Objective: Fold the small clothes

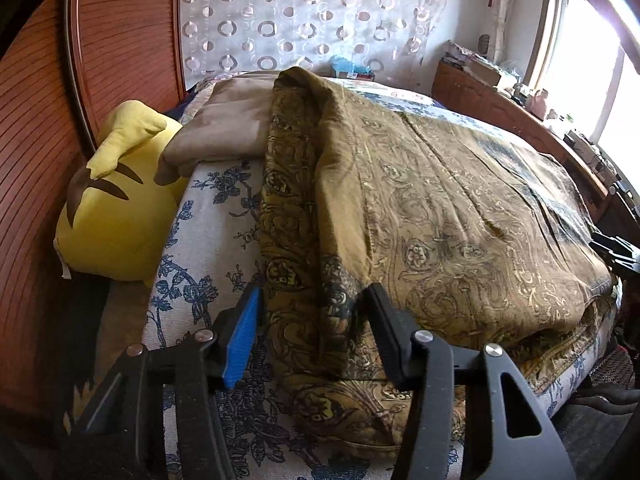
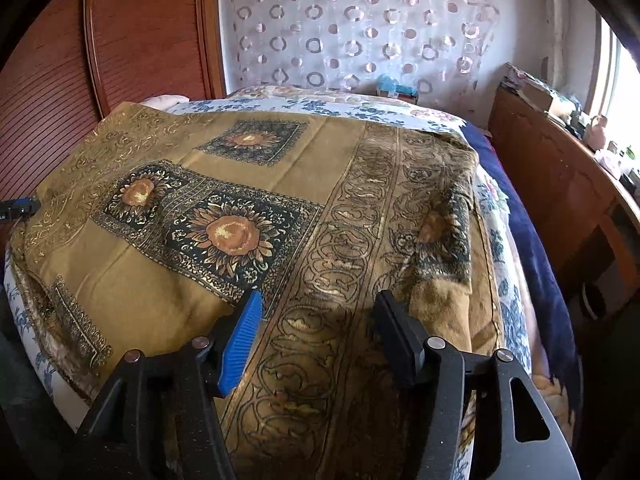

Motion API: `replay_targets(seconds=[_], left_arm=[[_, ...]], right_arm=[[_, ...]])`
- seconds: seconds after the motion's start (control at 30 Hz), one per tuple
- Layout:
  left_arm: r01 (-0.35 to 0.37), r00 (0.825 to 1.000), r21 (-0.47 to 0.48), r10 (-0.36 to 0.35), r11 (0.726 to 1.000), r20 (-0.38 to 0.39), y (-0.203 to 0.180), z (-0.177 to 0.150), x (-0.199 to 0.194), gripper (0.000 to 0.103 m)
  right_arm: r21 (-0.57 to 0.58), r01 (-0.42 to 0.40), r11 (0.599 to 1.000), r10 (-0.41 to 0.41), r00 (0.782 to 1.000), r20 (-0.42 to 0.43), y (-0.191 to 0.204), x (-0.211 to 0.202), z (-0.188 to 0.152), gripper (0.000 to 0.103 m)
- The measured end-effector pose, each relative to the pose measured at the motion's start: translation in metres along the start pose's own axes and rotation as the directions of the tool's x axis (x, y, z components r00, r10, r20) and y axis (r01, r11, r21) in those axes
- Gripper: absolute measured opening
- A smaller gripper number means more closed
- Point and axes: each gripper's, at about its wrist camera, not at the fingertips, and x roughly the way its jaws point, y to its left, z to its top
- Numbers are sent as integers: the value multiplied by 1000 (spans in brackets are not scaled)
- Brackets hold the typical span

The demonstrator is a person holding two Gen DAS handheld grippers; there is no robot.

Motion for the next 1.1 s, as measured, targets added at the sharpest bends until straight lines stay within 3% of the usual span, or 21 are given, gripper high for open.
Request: replay_targets(seconds=[0.23, 0.3, 0.4, 0.6, 0.77, 0.83, 1.1], left_arm=[[8, 1000, -5, -8, 1000, 2, 0, 1, 0, 53], [18, 1000, -6, -18, 1000, 6, 0, 1, 0, 43], [25, 1000, -14, -25, 1000, 5, -2, 1, 0, 38], [67, 998, 5, -68, 998, 19, -14, 2, -5, 8], [98, 992, 50, -102, 994, 78, -31, 15, -24, 6], [152, 982, 53, -157, 987, 109, -40, 24, -36, 6], [196, 951, 185, -233, 963, 202, -87, 59, -62, 5]], right_arm=[[24, 45, 999, -46, 997, 57, 5, -9, -15, 65], [34, 39, 999, -41, 997, 63, 4, -11, -18, 66], [24, 34, 999, -36, 998, 59, 3, -11, -18, 67], [23, 28, 999, -29, 999, 38, -2, -9, -14, 76], [19, 26, 999, -26, 999, 32, -3, -9, -12, 79], [20, 23, 1000, -24, 999, 30, -3, -8, -11, 80], [15, 19, 1000, -19, 1000, 21, -3, -7, -10, 82]])
